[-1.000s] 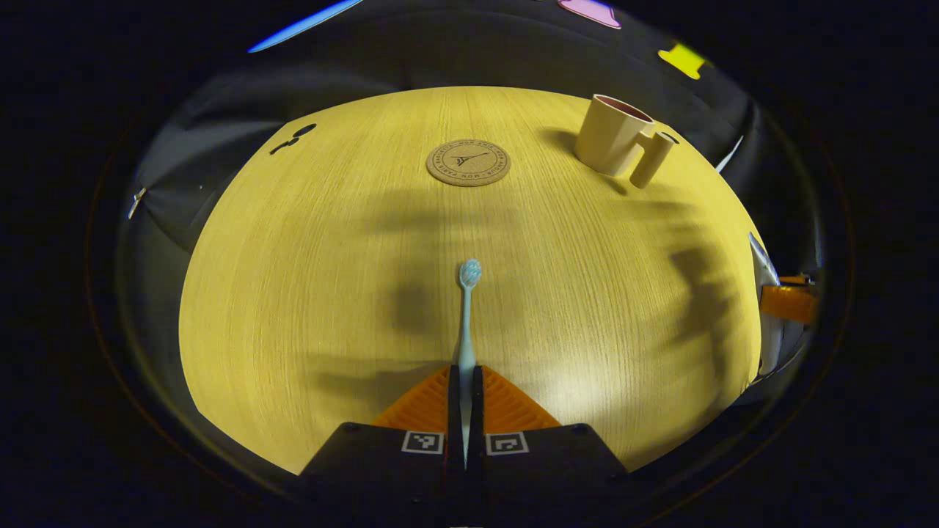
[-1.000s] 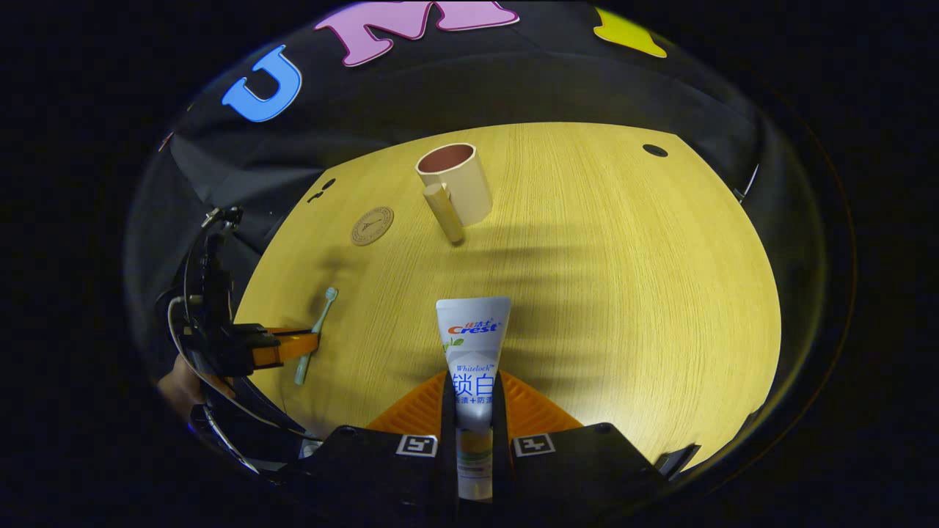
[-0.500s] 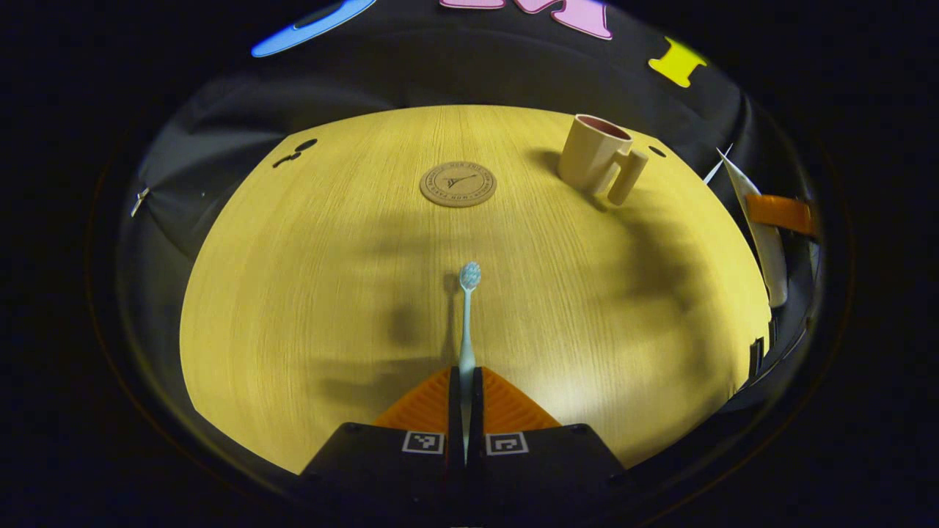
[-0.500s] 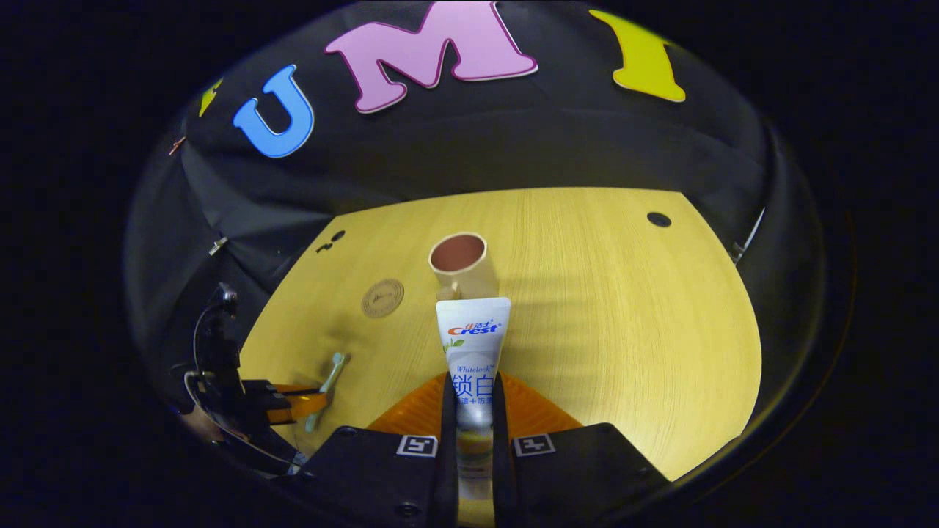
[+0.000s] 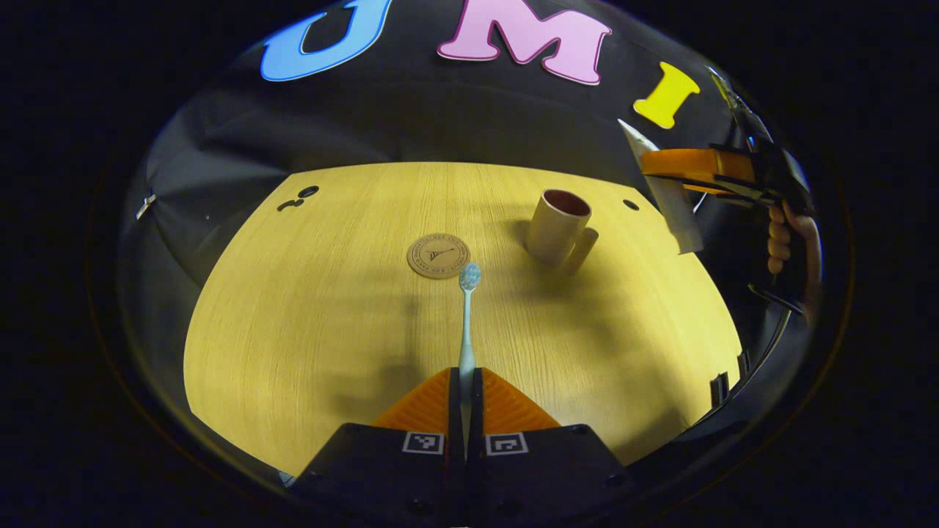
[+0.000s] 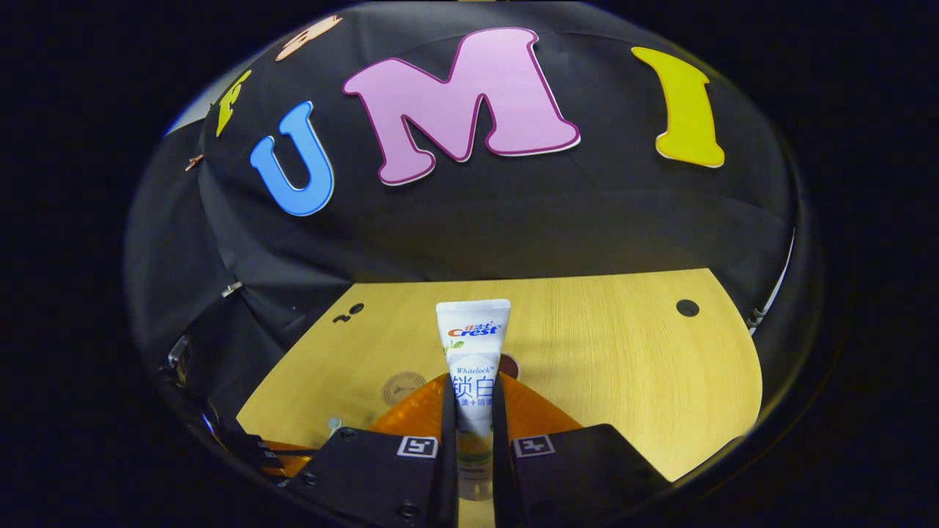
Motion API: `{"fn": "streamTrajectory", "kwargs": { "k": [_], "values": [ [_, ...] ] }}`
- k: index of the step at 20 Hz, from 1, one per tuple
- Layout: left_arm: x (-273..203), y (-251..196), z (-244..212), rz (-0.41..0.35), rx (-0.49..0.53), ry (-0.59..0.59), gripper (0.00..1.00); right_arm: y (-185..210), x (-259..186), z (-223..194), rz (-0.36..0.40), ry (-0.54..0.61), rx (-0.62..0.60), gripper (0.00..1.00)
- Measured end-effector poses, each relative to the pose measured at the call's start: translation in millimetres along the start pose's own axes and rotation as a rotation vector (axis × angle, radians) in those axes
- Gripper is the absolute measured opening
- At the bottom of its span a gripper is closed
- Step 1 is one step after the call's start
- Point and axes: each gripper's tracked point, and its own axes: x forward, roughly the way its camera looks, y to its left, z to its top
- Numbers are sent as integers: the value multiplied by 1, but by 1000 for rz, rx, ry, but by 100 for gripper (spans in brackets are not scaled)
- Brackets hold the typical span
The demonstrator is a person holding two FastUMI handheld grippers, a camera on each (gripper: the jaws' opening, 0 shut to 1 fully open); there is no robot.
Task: Put the toothbrush and toothpaste on the desktop into the cup, then pick up the cup and place it on the coaster on the desktop.
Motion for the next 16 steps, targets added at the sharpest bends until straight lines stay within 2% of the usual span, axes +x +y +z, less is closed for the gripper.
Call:
{"fn": "streamTrajectory", "kwargs": {
  "k": [3,6,12,16],
  "values": [
    [2,8,2,16,-44,3,7,10,24,26,14,-70,-28,22],
    [3,13,11,26,-72,-32,6,16,53,33,28,-113,-31,22],
    [6,12,29,29,-162,-85,7,10,102,41,24,-231,-93,22],
    [13,4,36,27,-169,-117,7,5,129,30,24,-238,-81,22]
  ]
}}
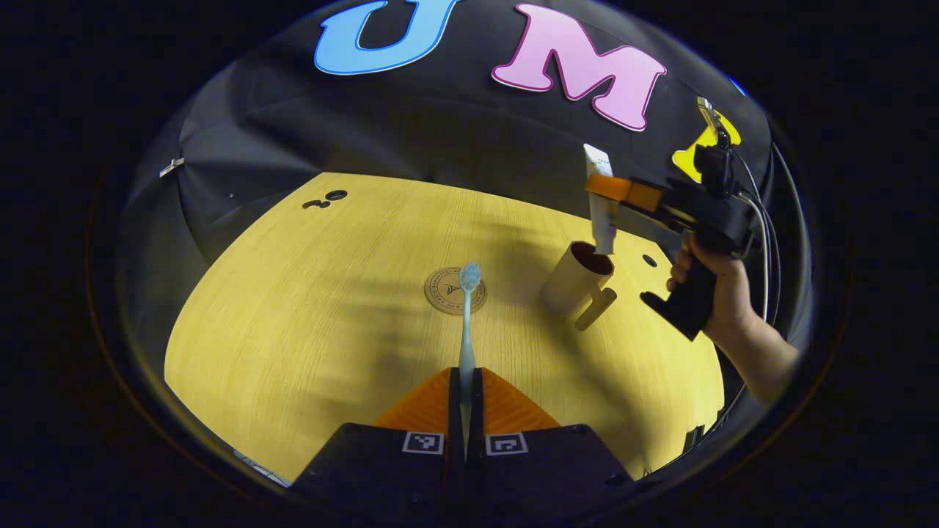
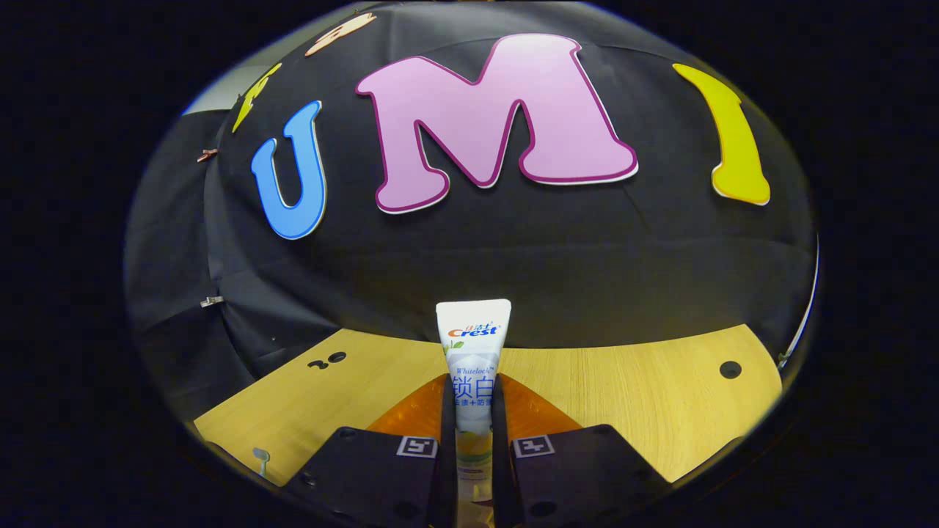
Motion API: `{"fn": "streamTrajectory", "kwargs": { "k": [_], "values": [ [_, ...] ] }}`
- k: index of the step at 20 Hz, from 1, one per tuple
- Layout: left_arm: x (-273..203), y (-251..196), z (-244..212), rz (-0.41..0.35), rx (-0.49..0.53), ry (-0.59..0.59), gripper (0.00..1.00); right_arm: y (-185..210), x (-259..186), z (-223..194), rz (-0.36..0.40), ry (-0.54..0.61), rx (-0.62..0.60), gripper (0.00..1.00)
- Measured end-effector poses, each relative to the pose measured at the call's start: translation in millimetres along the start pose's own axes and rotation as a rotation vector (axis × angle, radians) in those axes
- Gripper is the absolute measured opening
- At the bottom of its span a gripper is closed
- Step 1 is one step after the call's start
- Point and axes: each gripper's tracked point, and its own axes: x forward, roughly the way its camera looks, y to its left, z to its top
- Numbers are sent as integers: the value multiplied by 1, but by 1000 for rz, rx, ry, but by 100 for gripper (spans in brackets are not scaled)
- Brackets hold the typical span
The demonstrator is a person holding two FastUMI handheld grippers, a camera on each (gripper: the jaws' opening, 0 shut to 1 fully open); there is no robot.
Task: Put the toothbrush and toothpaste on the desktop into the cup, then pick up the cup and place it on the coaster on the desktop.
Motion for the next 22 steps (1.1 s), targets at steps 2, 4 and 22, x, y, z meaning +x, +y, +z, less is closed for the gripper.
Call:
{"fn": "streamTrajectory", "kwargs": {
  "k": [2,4,22],
  "values": [
    [6,-7,3,-9,-10,-14,7,-5,7,-11,-6,0,-3,22],
    [9,-15,4,-22,-21,-22,7,-6,10,-19,5,-3,-3,22],
    [25,-36,10,-67,-43,-48,7,-11,-2,-71,48,24,-39,39]
  ]
}}
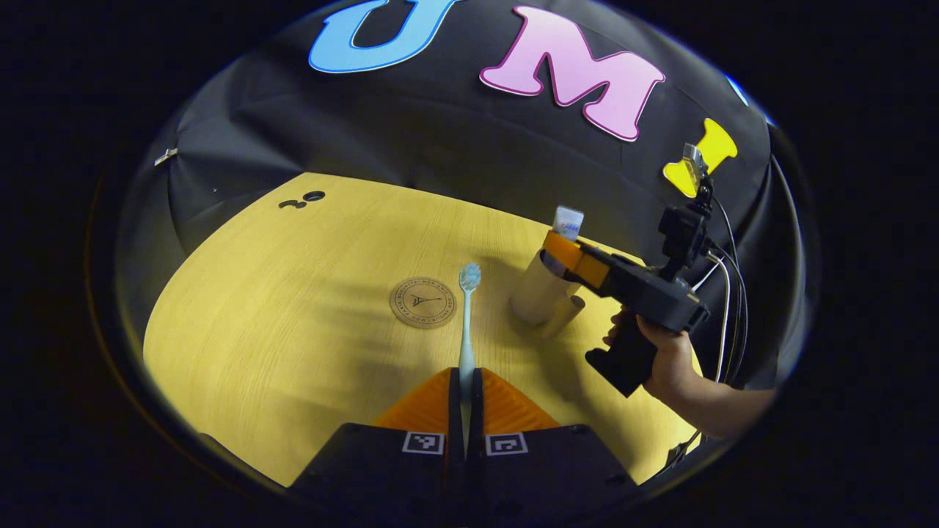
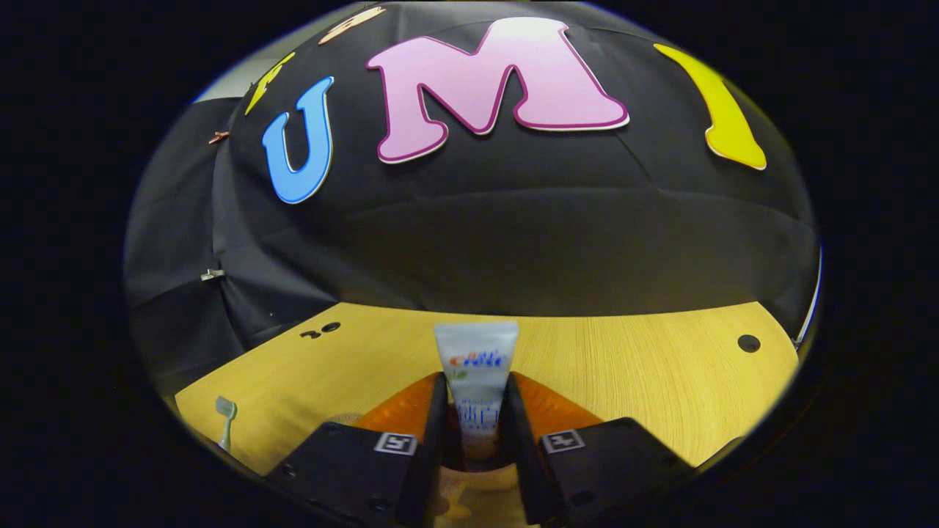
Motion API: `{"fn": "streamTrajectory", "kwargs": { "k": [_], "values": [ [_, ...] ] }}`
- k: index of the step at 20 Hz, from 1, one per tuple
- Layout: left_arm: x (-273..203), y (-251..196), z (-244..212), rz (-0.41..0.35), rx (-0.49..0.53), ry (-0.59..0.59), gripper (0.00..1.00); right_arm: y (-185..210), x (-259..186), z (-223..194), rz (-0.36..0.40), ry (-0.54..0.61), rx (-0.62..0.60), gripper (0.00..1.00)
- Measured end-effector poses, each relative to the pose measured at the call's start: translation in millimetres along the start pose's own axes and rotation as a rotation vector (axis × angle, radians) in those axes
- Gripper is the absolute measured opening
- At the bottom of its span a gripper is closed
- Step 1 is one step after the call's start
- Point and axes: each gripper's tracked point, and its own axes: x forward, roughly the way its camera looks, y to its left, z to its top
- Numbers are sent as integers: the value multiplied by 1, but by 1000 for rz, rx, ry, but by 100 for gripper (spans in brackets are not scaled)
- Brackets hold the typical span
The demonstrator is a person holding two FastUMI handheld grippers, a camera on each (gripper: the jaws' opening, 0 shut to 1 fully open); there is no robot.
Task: Put the toothbrush and toothpaste on the desktop into the cup, then pick up the cup and place it on the coaster on the desktop.
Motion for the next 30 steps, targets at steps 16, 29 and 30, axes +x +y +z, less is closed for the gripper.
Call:
{"fn": "streamTrajectory", "kwargs": {
  "k": [16,29,30],
  "values": [
    [43,-119,142,-243,71,-369,6,-71,-95,8,-123,45,-1,98],
    [130,-165,181,-312,51,-604,6,-88,-145,-42,-130,164,-47,98],
    [135,-166,178,-309,65,-610,6,-89,-147,-47,-131,175,-45,98]
  ]
}}
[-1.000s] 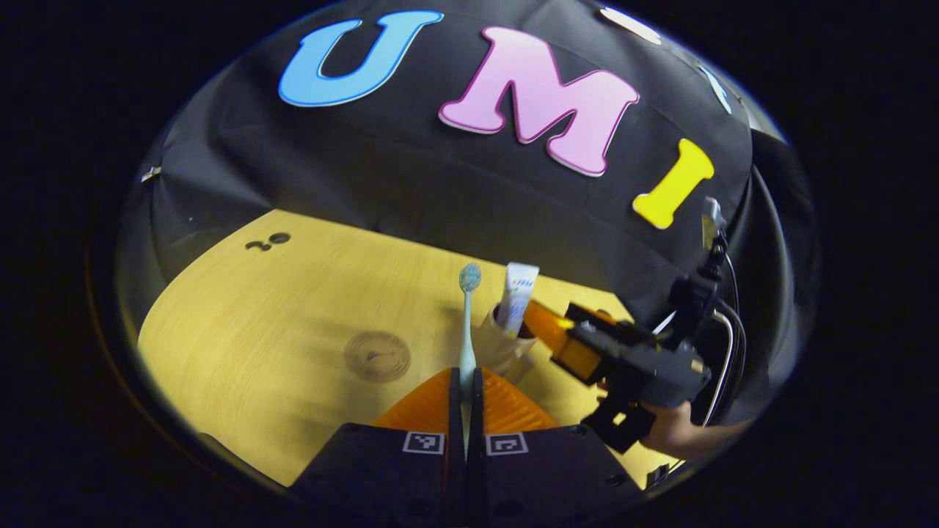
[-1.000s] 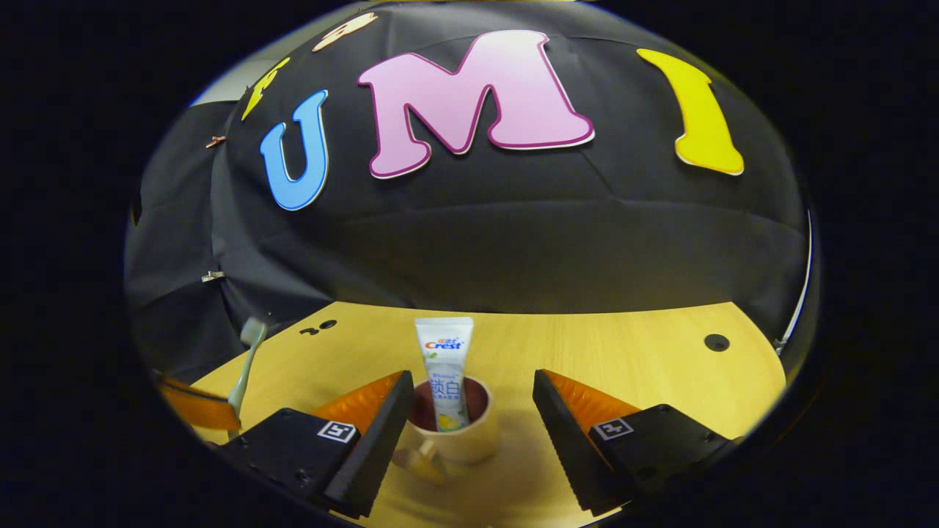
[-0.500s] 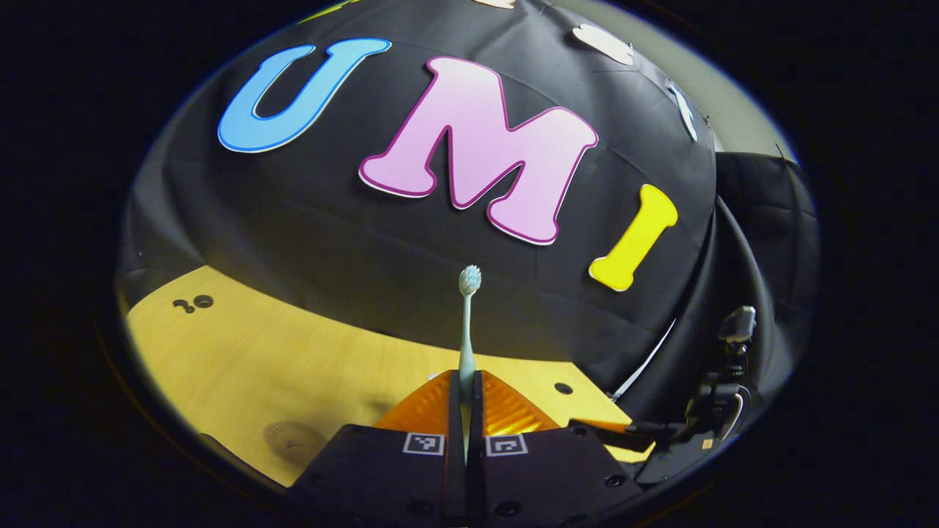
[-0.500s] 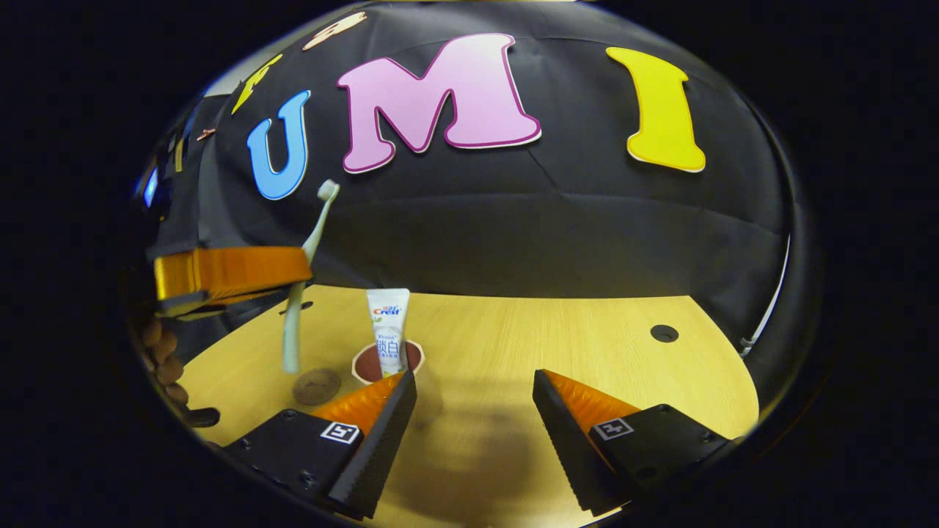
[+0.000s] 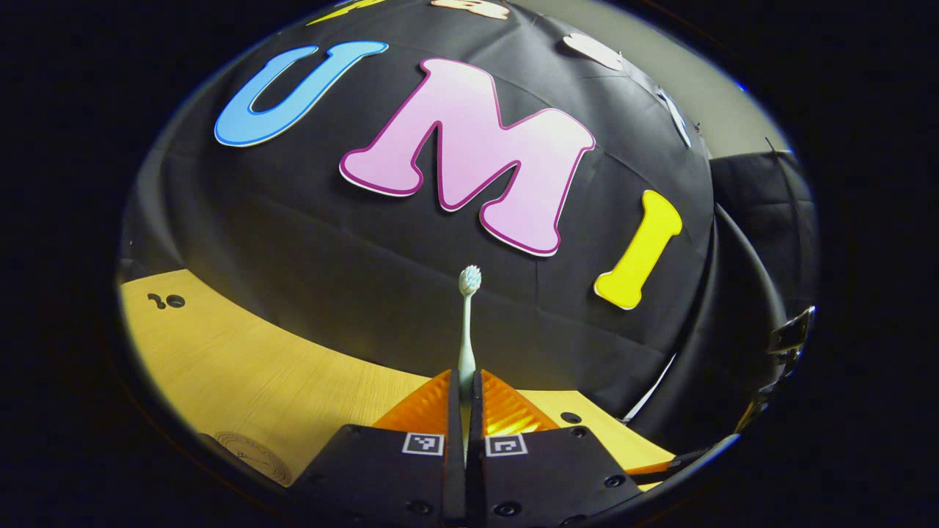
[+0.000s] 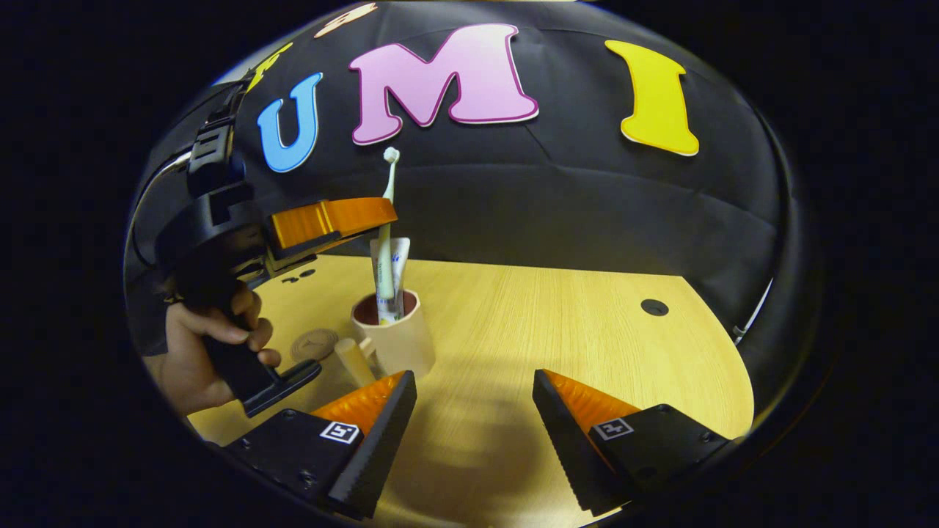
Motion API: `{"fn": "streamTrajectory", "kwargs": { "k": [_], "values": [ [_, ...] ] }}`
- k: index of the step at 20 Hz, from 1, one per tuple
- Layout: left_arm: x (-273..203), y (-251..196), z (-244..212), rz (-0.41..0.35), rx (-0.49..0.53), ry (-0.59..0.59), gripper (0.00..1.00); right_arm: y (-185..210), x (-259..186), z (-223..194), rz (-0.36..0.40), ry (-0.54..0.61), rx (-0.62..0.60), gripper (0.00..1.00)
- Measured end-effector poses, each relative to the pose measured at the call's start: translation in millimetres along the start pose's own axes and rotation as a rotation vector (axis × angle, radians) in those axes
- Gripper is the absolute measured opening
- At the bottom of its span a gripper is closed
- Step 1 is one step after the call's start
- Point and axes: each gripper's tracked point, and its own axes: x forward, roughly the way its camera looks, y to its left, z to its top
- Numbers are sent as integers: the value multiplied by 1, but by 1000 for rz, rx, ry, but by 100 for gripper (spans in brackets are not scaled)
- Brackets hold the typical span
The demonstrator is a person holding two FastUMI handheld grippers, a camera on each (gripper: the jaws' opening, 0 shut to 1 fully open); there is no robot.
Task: Put the toothbrush and toothpaste on the desktop into the cup, then pick up the cup and place it on the coaster on the desktop.
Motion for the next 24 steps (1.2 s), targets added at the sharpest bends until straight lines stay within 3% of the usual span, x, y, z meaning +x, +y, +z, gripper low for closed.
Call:
{"fn": "streamTrajectory", "kwargs": {
  "k": [8,13,15,16,17,20,24],
  "values": [
    [-3,2,-31,14,121,-35,11,-5,-10,-30,-17,66,15,98],
    [-18,2,-51,-12,105,-5,17,-7,-5,-30,-30,63,3,98],
    [-25,1,-56,-20,89,11,31,-8,-4,-29,-37,61,2,98],
    [-29,2,-57,-16,84,22,52,-8,-4,-28,-39,60,4,98],
    [-36,3,-57,-9,86,31,56,-9,-3,-25,-41,58,8,98],
    [-62,13,-42,27,92,30,95,-7,0,-9,-36,49,11,98],
    [-119,40,-19,113,111,44,98,8,8,23,1,39,34,98]
  ]
}}
